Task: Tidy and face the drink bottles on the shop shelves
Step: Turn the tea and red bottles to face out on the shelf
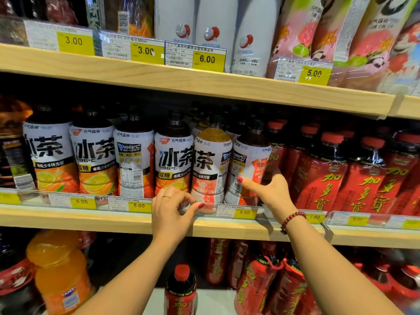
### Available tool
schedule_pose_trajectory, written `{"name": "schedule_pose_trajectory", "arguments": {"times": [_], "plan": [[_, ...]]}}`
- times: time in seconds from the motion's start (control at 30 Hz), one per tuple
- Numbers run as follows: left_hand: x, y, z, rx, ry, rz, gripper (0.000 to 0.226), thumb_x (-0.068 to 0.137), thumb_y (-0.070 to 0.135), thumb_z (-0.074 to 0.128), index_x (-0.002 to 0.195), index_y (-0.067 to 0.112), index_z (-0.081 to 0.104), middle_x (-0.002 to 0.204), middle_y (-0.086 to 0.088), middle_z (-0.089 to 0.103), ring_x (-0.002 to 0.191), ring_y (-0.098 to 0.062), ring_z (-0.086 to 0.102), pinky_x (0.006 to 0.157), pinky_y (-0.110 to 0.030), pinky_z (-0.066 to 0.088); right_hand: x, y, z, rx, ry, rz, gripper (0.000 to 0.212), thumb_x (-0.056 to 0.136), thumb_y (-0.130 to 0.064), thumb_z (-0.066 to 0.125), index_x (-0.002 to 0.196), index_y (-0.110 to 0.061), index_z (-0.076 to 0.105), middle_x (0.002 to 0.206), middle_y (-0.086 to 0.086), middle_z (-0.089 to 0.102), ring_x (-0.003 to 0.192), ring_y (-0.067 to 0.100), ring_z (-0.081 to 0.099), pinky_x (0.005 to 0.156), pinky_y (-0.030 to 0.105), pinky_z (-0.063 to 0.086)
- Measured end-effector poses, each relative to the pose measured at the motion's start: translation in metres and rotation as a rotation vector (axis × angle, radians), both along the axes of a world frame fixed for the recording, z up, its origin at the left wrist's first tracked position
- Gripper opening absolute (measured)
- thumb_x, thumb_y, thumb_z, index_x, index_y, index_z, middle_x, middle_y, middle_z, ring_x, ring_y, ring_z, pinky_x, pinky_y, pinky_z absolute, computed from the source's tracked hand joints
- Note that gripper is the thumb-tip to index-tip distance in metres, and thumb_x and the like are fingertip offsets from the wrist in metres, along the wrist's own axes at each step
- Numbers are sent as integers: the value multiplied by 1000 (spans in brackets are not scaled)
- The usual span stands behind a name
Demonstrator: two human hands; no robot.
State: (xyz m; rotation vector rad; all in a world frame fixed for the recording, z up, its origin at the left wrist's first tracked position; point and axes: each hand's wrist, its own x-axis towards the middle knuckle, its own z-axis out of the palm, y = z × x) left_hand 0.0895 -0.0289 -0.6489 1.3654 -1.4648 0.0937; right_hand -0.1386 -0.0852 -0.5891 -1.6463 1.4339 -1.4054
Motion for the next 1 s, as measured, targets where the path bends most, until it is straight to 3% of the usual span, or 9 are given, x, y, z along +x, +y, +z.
{"name": "schedule_pose_trajectory", "arguments": {"times": [0.13,0.27,0.4,0.53,0.6,0.67,0.77,0.9,1.0], "plan": [[0,1,0,2,-1,4,19,69,28,82,67,22,64,72,10,51,81,-14,46,75,-29,30,-1,2,1,-5,-27,19,90,35,-69,81,98,-9,59,89,7,71,83,17,69,76,42,59],[0,2,1,7,-9,2,19,69,30,82,68,22,65,72,8,54,81,-14,47,74,-27,28,-4,3,0,-9,24,-2,85,43,-66,81,102,-9,58,99,7,68,93,21,65,81,43,57],[4,4,4,16,-28,-40,16,70,28,82,70,22,67,73,8,55,83,-16,49,78,-30,32,-1,10,-3,-44,32,-29,70,56,-59,80,100,-8,59,97,4,68,92,17,64,71,29,54],[17,8,11,50,-103,-152,9,73,17,80,78,19,73,76,4,60,82,-19,53,77,-43,45,-1,25,-6,-44,41,54,47,74,-38,77,109,-12,58,108,0,67,98,8,62,86,28,53],[25,8,16,55,-181,-198,11,74,13,79,82,18,74,78,3,64,83,-20,56,76,-41,46,-2,40,-16,-98,17,76,53,76,-30,76,121,-14,55,119,-2,62,107,7,58,96,27,48],[32,7,19,49,-268,-217,12,75,17,78,85,19,74,80,7,64,83,-19,56,74,-35,45,0,60,-33,-191,-14,50,60,72,-36,77,126,-21,52,122,-7,59,111,3,56,95,21,45],[35,5,16,16,-314,-205,13,75,21,78,86,18,72,82,5,64,83,-19,55,73,-33,44,15,91,-71,-243,-33,81,50,72,-44,77,115,-27,58,113,-9,62,104,2,60,87,14,47],[30,3,5,-61,-341,-130,17,74,22,79,84,12,69,83,-3,64,80,-23,55,71,-35,42,43,115,-144,-33,-19,205,38,74,-33,77,108,-30,61,109,-9,63,103,4,61,84,19,50],[32,1,-1,-90,-374,-106,19,79,28,75,87,12,69,86,-5,65,81,-26,56,70,-37,42,58,117,-197,175,-14,229,43,73,-25,80,107,-36,56,112,-9,61,100,-2,58,83,18,49]]}}
